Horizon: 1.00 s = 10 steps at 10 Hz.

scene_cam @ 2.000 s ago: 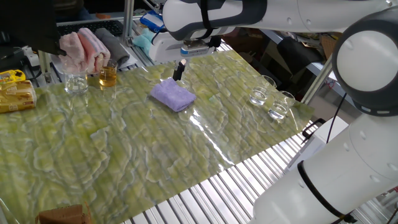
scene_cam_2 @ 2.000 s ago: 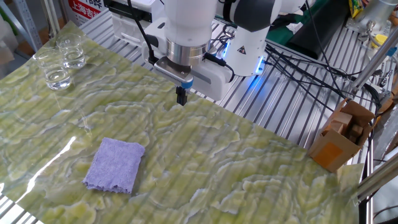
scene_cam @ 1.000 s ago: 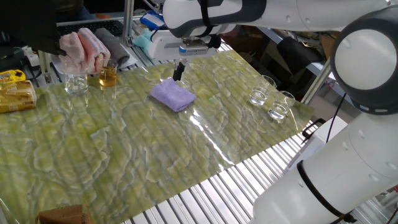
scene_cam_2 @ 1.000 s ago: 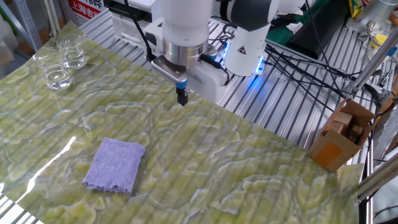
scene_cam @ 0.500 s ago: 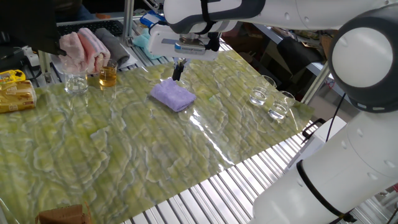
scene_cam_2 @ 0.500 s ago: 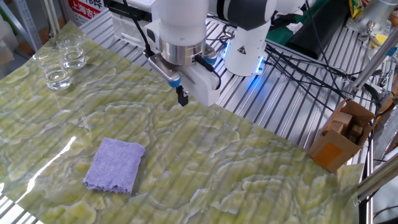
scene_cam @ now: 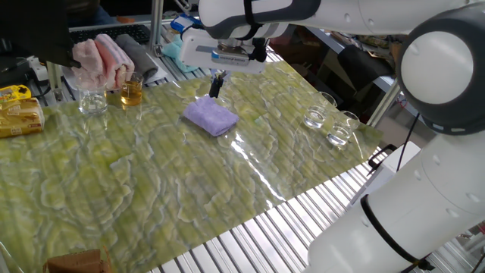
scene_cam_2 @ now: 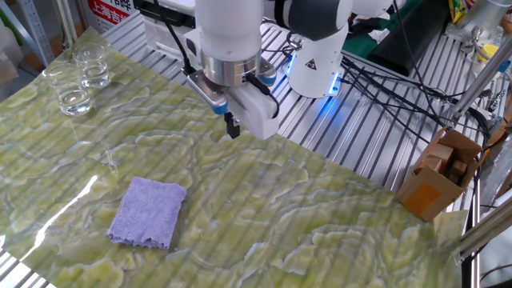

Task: Clean the table with a cloth

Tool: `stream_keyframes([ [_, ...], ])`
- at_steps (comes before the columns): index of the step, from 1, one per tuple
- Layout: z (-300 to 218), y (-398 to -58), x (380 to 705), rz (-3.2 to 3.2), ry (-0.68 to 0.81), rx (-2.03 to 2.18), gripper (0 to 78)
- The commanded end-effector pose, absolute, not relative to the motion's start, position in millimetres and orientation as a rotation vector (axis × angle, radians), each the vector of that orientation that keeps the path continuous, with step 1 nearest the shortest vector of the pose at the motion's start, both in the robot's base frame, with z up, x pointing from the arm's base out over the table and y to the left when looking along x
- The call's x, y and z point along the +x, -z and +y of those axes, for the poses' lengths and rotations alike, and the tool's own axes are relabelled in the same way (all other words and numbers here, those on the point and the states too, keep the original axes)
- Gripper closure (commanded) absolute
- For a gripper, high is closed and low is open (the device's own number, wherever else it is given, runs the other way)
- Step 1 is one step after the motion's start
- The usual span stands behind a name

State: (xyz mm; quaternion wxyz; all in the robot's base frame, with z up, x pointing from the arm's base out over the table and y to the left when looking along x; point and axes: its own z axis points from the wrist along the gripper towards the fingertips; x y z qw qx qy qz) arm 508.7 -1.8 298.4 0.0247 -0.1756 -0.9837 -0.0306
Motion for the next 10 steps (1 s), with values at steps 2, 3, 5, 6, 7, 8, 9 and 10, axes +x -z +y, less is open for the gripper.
stream_keyframes([
  [2, -16.5, -303.5, 529.3, -3.054, 0.105, -0.512, 77.6],
  [3, -23.5, -304.1, 534.1, -3.058, 0.105, -0.491, 77.6],
  [5, -27.6, -305.5, 539.6, -3.061, 0.106, -0.483, 77.6],
  [6, -31.3, -307.8, 547.1, -3.057, 0.107, -0.497, 77.6],
  [7, -33.5, -308.9, 550.7, -3.055, 0.108, -0.508, 77.6],
  [8, -35.3, -310.5, 555.0, -3.052, 0.110, -0.517, 77.6],
  [9, -36.7, -311.9, 558.7, -3.058, 0.114, -0.505, 77.6],
  [10, -37.2, -312.4, 559.9, -3.062, 0.115, -0.499, 77.6],
])
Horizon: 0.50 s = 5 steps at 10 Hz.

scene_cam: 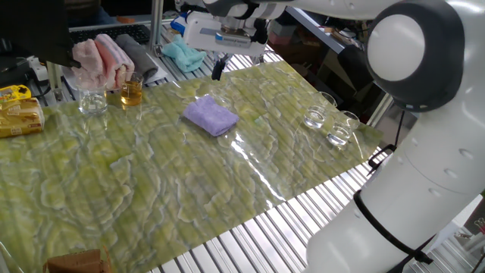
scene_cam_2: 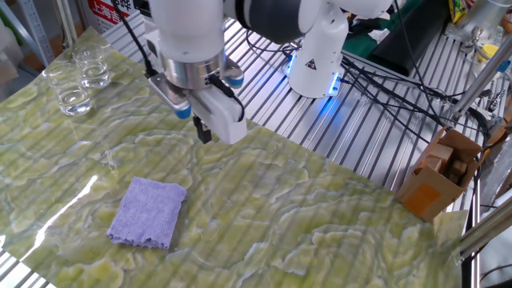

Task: Clean the table with a cloth

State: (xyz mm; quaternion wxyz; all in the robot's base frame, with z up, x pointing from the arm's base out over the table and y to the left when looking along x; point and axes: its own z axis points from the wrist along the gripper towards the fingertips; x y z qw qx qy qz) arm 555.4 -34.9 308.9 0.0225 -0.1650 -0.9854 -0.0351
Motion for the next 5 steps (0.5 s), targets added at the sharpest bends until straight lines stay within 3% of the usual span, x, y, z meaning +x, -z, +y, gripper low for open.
stream_keyframes([
  [1, -38.9, -314.0, 563.9, -3.065, 0.114, -0.493, 77.6],
  [5, -37.7, -313.9, 563.4, -3.077, 0.122, -0.455, 77.6],
])
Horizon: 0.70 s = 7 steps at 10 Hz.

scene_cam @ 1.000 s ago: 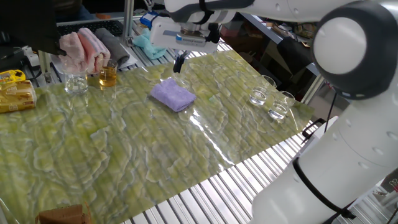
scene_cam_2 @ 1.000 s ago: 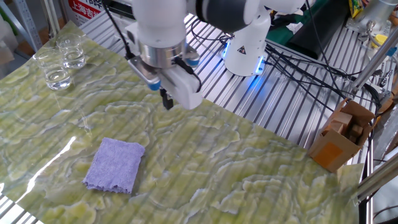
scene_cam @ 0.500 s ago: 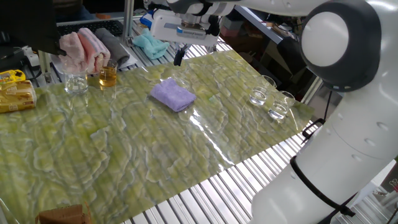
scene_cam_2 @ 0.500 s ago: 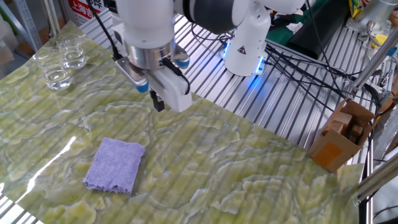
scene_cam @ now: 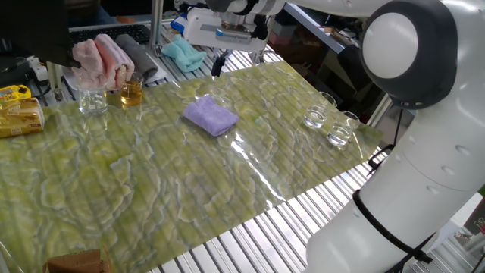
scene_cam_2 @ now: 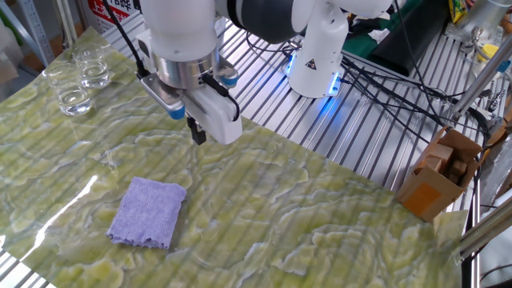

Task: Clean the table with a cloth

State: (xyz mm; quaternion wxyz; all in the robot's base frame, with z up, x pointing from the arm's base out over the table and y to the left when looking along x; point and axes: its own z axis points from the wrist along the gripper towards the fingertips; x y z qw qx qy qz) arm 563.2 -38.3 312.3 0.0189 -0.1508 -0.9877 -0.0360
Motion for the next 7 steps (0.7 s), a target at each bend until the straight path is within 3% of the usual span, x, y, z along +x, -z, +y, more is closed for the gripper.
stream_keyframes([
  [1, -37.7, -313.9, 563.4, -3.075, 0.123, -0.466, 77.6],
  [7, -37.7, -313.9, 563.4, -2.960, 0.060, -0.757, 77.6],
])
